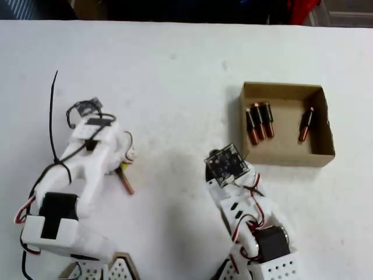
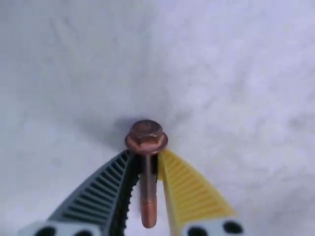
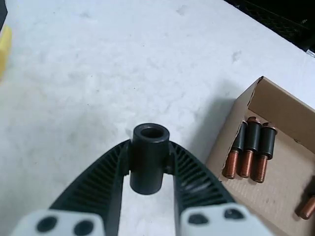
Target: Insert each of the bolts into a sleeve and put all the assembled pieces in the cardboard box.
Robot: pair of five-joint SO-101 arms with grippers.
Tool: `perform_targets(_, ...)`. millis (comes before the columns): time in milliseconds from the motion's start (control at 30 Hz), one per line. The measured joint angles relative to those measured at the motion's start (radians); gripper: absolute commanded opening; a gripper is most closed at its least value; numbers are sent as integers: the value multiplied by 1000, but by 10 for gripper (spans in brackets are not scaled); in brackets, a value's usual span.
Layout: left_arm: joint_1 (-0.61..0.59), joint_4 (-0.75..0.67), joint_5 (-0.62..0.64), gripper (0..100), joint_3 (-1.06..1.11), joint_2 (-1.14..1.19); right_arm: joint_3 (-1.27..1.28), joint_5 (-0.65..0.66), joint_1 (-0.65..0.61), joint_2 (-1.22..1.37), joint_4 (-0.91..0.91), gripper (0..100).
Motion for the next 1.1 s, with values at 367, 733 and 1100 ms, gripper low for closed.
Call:
perform_targets(367,0,11,-390,57,-2,0,0,0,0,0,0,16)
perform_targets(733,0,12,-792,20,-2,0,17,0,2,0,-2,16)
perform_targets(1100,0,18,-819,20,-2,-157,17,0,2,0,-2,16)
